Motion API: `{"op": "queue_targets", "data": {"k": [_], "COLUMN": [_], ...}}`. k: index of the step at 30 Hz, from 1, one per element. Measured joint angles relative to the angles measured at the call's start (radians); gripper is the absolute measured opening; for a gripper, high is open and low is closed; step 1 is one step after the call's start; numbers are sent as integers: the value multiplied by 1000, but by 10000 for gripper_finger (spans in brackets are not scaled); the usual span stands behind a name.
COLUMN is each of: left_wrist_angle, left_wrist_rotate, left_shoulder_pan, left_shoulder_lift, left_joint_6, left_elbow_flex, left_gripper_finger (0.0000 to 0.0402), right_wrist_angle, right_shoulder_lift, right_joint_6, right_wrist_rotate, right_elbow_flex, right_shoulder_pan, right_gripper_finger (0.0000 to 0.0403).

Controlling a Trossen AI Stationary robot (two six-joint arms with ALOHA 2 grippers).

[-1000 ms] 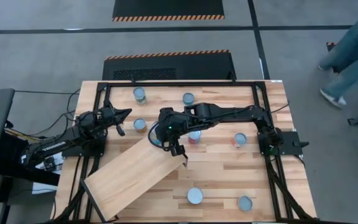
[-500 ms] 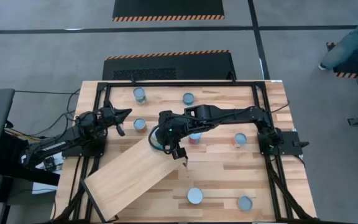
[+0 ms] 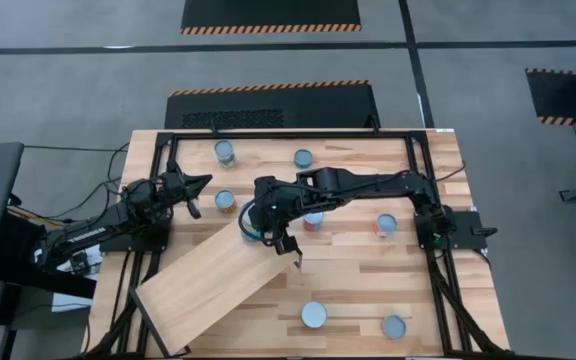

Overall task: Pick and place cans onto a shelf
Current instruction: Put the top canned cherries on the shelf, then put the canned mixed vegetables on the shelf

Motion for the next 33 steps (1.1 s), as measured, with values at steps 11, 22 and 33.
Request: {"op": "queue_targets", "data": {"k": [11,22,33], "left_wrist_angle": [0,0,-1], "left_wrist_rotate": [0,0,8], "left_shoulder_pan": [0,0,0], "left_shoulder_lift": [0,0,0], "left_joint_6": [0,0,0], "left_elbow_flex": [0,0,0], "left_gripper_finger": [0,0,0], "right_wrist_angle": [60,105,127], "right_shoulder_lift": [1,0,-5], "right_joint_6": [0,0,-39], "right_wrist_rotate": [-1,0,2], "right_elbow_flex": [-68,-81,-31], "right_shoulder_pan": [1,2,20], "right_gripper_finger": [43,89,104]}}
